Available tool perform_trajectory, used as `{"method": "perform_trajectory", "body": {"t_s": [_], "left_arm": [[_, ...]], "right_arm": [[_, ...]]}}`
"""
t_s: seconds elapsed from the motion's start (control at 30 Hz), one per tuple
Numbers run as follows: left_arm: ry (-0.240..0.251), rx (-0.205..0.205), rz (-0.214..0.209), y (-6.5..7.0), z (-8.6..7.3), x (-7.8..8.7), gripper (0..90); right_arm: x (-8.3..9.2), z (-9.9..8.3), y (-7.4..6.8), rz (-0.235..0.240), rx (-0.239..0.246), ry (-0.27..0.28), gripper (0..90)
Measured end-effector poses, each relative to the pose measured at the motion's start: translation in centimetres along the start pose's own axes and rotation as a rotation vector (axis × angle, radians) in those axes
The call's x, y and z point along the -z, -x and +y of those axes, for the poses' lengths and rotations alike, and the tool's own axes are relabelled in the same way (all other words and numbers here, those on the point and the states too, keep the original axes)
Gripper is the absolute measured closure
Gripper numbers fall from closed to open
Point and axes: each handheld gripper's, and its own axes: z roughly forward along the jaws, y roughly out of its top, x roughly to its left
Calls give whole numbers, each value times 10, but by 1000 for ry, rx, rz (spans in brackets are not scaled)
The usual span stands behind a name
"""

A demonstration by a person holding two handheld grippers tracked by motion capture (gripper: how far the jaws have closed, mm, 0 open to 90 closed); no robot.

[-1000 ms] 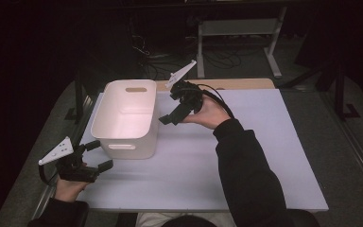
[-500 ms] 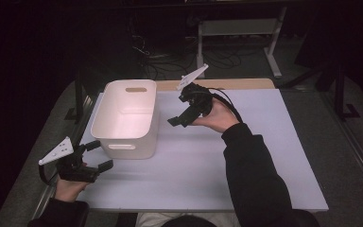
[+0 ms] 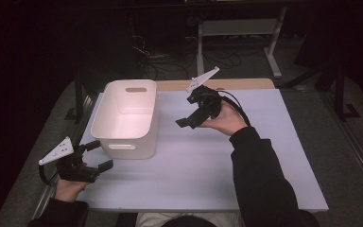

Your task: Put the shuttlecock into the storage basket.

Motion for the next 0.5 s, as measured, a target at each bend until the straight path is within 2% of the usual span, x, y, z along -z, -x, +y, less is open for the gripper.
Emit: {"method": "perform_trajectory", "body": {"t_s": [0.5], "left_arm": [[-3,-2,1,0,0,0,0]], "right_arm": [[13,-17,0,-19,-7,9,0]]}}
